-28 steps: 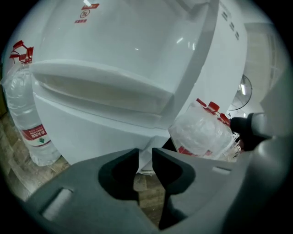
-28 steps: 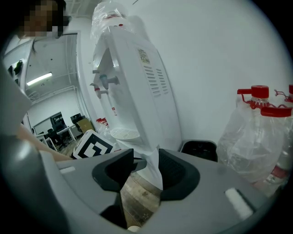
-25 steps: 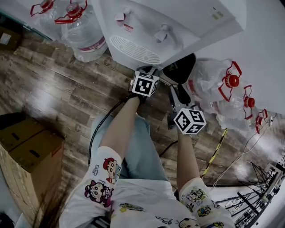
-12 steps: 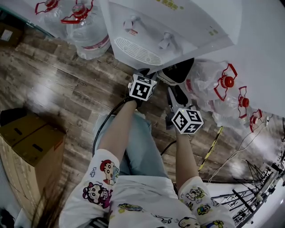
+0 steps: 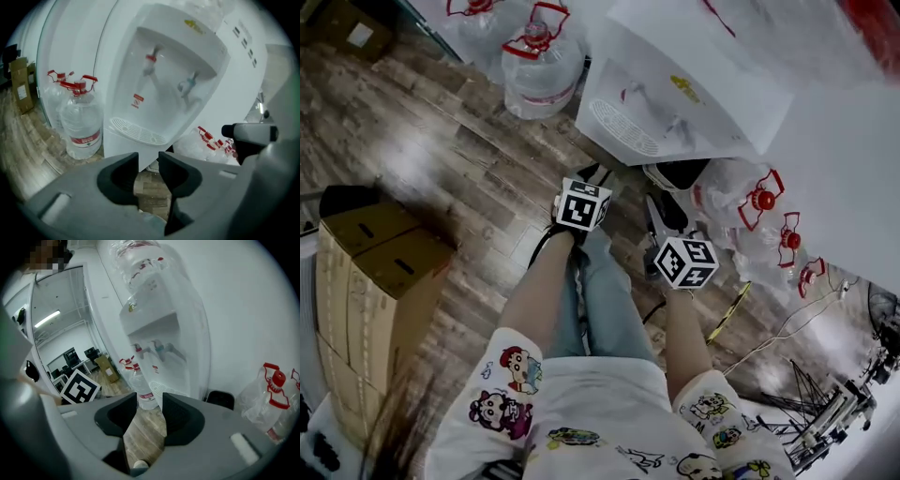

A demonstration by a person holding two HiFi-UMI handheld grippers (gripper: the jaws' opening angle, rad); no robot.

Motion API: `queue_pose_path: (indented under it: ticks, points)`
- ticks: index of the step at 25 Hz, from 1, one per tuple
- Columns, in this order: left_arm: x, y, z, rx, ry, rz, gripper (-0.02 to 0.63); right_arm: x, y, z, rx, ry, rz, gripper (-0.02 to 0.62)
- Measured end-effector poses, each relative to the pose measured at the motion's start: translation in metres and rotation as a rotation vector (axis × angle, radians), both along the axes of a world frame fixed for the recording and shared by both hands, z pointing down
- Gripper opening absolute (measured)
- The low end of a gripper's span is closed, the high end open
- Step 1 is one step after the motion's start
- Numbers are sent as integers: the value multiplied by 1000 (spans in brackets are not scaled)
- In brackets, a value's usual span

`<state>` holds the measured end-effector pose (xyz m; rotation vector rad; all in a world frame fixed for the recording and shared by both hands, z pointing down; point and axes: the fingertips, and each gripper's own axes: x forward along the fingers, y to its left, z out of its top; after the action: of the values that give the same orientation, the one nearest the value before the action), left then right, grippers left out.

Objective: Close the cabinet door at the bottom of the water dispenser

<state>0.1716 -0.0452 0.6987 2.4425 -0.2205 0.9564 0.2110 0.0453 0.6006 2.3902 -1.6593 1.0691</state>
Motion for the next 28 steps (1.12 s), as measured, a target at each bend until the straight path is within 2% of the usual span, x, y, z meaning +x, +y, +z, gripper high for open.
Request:
queue_pose_path:
  ticks: [6,13,19,28]
  points:
    - [-46,-50,-92,29,37,-111,130,-27,-38,-74,23,3,-81,166]
    - [-83,-99,-195,91,125,-228,133,-47,-81,-153,89,24,-174,166]
    - [-108,-104,-267,135,212,-280,133,-60,-102,-216,153,56,-260,164]
    - [-127,-114,-368,275,313,-335,133,-60,-134,-310,270,134,-413,150]
